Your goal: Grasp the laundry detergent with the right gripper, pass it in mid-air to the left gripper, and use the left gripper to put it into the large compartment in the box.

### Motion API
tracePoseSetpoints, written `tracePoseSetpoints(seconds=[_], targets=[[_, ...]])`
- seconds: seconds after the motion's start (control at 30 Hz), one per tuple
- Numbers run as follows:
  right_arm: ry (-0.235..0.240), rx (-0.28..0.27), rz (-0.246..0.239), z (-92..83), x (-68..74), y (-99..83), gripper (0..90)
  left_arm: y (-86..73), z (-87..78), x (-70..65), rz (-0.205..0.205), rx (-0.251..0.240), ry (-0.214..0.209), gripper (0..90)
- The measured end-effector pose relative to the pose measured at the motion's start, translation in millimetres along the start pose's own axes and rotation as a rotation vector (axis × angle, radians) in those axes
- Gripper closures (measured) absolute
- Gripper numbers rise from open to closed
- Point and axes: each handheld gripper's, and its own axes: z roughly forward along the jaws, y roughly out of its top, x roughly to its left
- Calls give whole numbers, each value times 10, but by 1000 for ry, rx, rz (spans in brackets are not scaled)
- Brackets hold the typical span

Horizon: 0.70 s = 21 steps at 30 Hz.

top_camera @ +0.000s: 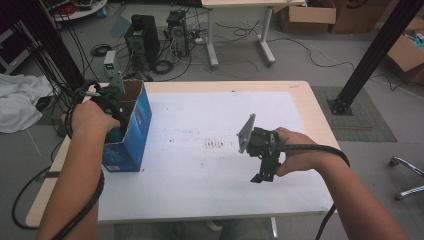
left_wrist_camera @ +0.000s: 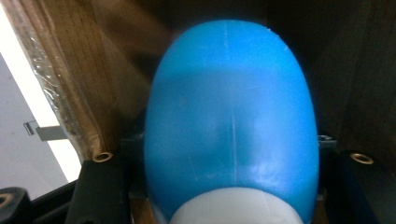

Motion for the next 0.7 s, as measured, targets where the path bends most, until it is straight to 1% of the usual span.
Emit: tracePoseSetpoints(seconds=[0.03, 0.17, 0.33, 0.37, 0.47, 0.5, 0.67, 0.7], targets=[[-3, -2, 2, 1, 1, 4, 0, -6, 4, 1, -1, -9, -2, 386], [-3, -9, 0, 0, 9, 10, 0, -8, 4, -2, -10, -11, -1, 386], [-1, -2, 2, -1, 19, 3, 0, -14, 6, -10, -20, -17, 1, 385], [-3, -4, 4, -8, 27, -4, 0, -18, 10, -16, -24, -24, 3, 385], [-5, -4, 7, -11, 31, -11, 0, -18, 8, -18, -25, -23, 4, 384], [-6, -3, 5, -16, 36, -19, 0, -25, 10, -10, -33, -32, -1, 384], [-4, 0, 9, -15, 42, -29, 0, -32, 2, 1, -36, -33, -7, 381], [-4, 0, 9, -13, 41, -30, 0, -34, 2, 6, -40, -39, -18, 357]])
